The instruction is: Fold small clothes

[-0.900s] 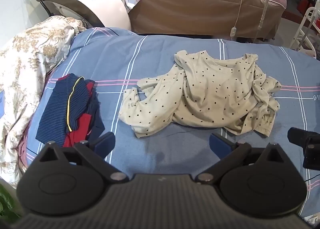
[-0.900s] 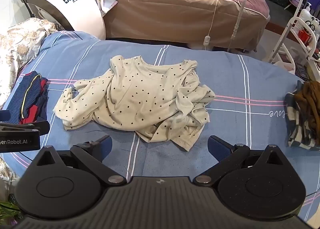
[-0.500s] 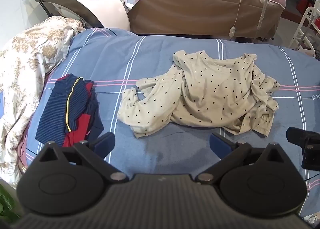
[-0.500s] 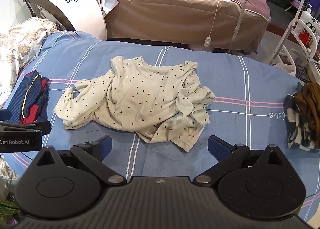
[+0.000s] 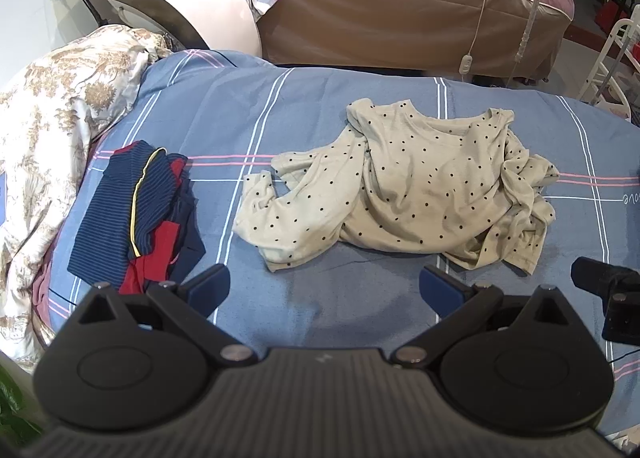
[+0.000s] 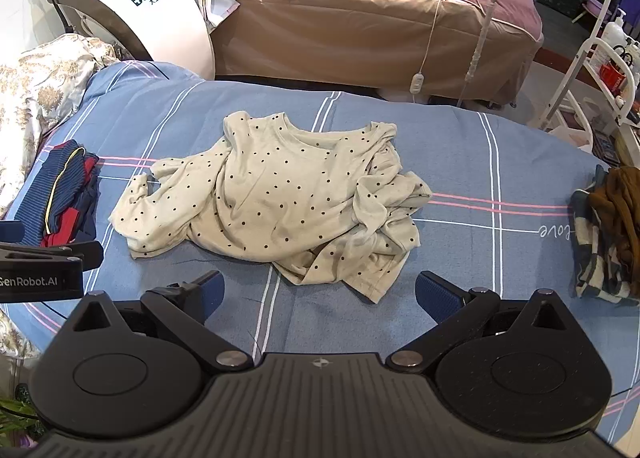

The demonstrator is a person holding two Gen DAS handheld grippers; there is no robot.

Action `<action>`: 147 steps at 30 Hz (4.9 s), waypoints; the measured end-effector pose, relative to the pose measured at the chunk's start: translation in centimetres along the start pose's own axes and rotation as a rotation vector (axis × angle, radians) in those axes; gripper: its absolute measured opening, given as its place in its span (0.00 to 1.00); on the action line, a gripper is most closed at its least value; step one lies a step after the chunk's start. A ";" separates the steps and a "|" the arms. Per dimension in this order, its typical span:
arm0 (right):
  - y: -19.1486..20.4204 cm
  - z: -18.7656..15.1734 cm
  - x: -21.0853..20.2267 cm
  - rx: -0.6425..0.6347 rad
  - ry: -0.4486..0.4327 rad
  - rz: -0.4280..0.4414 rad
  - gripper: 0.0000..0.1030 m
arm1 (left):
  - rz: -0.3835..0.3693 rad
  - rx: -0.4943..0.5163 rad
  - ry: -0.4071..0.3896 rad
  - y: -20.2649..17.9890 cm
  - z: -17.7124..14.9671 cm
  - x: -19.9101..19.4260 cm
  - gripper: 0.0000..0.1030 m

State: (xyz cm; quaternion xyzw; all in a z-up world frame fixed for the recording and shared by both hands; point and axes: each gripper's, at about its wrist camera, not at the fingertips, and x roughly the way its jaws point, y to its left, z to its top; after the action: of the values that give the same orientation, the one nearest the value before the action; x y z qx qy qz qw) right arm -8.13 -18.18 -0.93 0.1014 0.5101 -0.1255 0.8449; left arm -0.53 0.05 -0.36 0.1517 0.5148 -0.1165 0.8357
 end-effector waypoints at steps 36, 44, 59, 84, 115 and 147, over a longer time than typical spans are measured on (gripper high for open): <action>0.1 -0.5 0.0 -0.007 -0.001 0.006 1.00 | -0.010 -0.020 0.026 0.2 0.1 0.5 1.00; 0.1 -0.6 0.0 -0.006 0.000 0.008 1.00 | -0.010 -0.020 0.025 0.2 0.0 0.5 1.00; 0.0 -0.9 0.0 -0.006 0.005 0.013 1.00 | -0.004 -0.025 0.030 0.0 -1.1 0.7 1.00; -5.8 -5.1 7.6 0.081 -0.034 0.188 1.00 | 0.006 -0.132 0.112 3.3 -7.3 8.0 1.00; -8.4 2.0 17.5 0.126 -0.130 -0.052 0.01 | 0.184 0.214 -0.165 6.8 10.0 25.8 0.06; -7.2 -3.2 21.0 0.587 0.018 0.169 0.06 | -0.032 0.271 -0.002 -1.1 1.6 27.0 0.13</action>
State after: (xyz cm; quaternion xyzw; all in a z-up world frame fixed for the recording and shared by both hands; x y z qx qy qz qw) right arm -3.63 -26.30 -21.32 0.3845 0.4494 -0.1961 0.7822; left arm 12.37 -2.61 -24.02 0.2551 0.4960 -0.1984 0.8060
